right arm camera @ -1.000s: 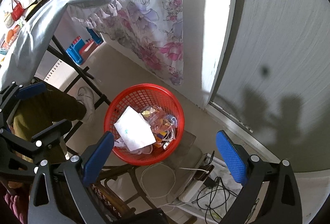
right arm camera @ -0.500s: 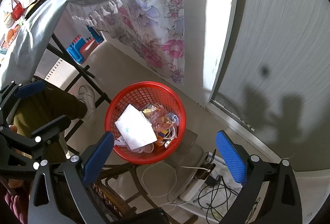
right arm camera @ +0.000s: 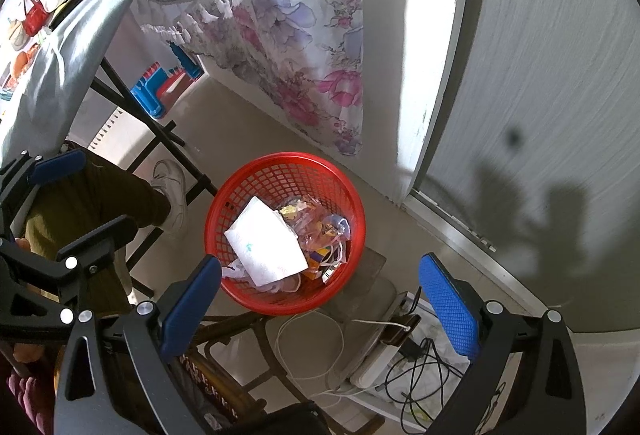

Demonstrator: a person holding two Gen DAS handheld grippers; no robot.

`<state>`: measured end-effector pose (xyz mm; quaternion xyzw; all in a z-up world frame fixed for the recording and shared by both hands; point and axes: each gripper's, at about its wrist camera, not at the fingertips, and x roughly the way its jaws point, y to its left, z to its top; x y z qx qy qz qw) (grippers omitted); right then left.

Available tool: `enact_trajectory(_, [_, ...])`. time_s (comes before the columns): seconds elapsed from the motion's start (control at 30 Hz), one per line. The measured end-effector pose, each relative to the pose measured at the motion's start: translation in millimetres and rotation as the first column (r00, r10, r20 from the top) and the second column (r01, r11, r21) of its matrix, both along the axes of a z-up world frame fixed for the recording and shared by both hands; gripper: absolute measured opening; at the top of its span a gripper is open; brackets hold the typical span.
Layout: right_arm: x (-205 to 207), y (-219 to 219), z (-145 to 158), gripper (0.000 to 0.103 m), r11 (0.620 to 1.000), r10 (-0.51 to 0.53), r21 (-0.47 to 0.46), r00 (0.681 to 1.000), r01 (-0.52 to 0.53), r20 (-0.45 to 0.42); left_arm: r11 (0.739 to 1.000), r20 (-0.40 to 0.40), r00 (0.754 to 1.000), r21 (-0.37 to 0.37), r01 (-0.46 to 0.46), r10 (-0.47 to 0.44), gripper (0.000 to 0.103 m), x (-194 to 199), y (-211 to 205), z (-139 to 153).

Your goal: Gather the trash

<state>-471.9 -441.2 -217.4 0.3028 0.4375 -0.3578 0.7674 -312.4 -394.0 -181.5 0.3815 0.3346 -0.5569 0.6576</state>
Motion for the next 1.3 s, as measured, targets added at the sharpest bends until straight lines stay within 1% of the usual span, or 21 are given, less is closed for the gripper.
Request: enact_trajectory(1.3, [2.4, 2.5, -3.6, 0.097, 1.0, 0.003, 0.011, 1.0, -0.003, 0.001, 1.0, -0.007, 1.0, -0.004, -0.002, 0.002, 0.096, 0.2, 0.1, -0.8])
